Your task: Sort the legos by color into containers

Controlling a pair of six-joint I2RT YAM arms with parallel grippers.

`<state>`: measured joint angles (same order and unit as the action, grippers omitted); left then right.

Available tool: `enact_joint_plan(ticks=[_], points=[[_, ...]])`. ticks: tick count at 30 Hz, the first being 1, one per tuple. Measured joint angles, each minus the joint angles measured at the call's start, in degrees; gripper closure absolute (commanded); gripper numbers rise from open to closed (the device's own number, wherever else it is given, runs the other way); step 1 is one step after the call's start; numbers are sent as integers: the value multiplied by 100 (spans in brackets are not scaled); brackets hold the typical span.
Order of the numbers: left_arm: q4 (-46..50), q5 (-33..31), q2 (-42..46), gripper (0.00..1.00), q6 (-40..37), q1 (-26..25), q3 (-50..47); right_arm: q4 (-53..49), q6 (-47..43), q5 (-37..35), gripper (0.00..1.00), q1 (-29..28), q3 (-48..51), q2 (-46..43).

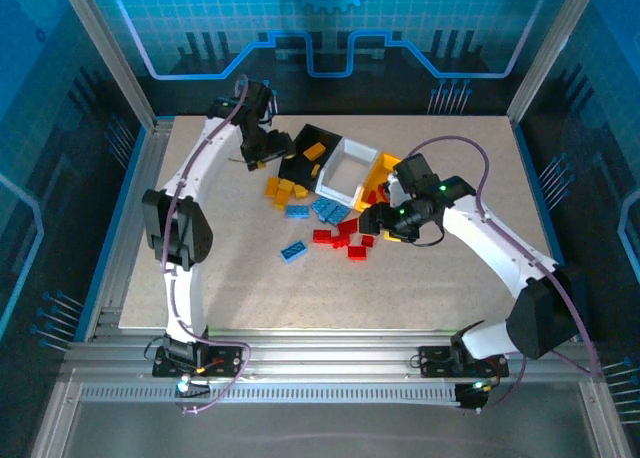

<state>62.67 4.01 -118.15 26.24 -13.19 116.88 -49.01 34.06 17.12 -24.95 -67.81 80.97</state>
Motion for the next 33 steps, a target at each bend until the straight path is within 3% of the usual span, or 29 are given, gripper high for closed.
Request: enact_joint_plan(ticks=[7,15,33], points=[[-85,-219,-74,42,-734,-173,-1115,59,0,48,30,-22,0,157],[-463,-374,-557,45,-1294,-361,-1005,28,0,46,30,-66,0,166],[-509,-848,-1283,45,-1585,-369,-671,-157,-17,-17,30,-66,-125,396]])
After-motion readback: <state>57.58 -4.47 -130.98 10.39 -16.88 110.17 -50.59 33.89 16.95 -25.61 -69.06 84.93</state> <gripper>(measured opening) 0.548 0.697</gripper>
